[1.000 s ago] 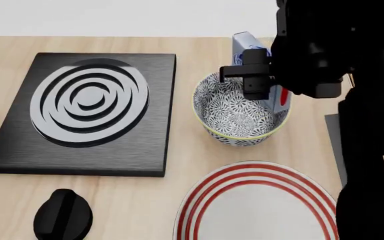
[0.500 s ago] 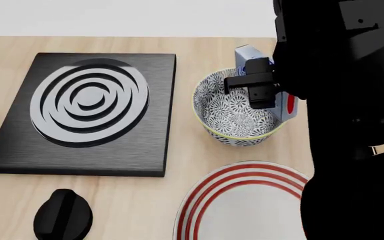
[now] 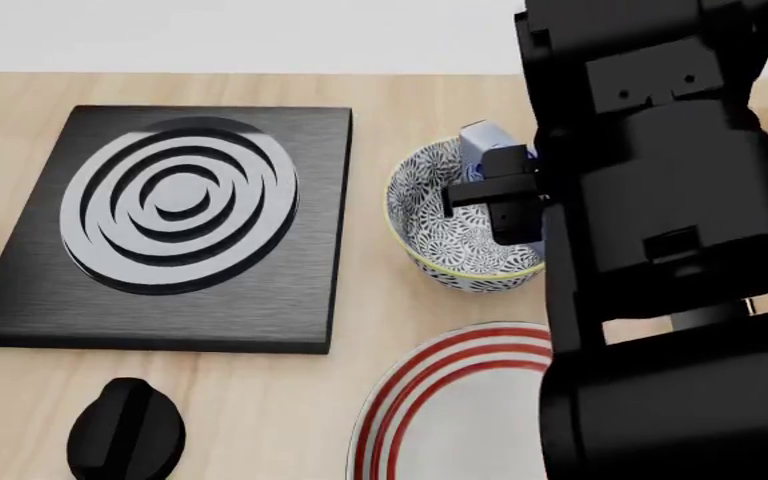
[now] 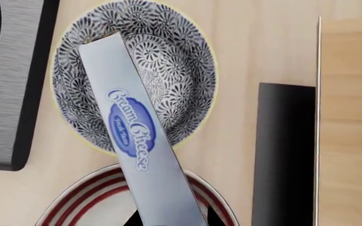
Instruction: Pick up the cream cheese and put it in the bowl.
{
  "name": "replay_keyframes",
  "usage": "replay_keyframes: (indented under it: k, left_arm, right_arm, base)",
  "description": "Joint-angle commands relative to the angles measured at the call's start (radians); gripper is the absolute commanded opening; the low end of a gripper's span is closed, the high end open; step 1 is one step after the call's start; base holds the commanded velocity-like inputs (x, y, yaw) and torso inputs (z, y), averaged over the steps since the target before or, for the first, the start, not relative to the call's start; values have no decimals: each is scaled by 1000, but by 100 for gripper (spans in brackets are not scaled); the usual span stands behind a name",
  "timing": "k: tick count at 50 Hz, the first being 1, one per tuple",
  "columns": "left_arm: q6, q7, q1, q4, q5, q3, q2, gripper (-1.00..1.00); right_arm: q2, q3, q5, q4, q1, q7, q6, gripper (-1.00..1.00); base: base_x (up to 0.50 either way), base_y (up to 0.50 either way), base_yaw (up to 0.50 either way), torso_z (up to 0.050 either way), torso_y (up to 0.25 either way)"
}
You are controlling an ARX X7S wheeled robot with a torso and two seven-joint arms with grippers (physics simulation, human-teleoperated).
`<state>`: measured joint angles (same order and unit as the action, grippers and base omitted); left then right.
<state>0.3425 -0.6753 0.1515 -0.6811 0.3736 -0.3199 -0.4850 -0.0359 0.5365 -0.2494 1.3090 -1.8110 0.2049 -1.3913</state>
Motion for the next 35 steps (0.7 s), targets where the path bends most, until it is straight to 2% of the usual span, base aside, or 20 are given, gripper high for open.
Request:
replay_keyframes:
  k: [1,19,26,35]
  left_arm:
    - [-3,0,1,1,0,0,0,100]
    - [0,-2,0,-1,0,3,-3,100]
    - [0,-2,0,-1,1,3,-4,100]
    - [-5,-2,3,-1,0,1,-3,100]
  right_arm:
    - [24,-108,191,-1,16,69,2,-100]
    - [32,-141,217,0,32,49,52,-100]
    - [34,-109,187,0,49,64,79,-100]
    - [29,-151,222,0,76,45,102,-100]
  base:
    - [0,0,0,0,0]
    - [0,0,0,1,1]
    - [0,0,0,0,1]
    - [0,0,0,0,0]
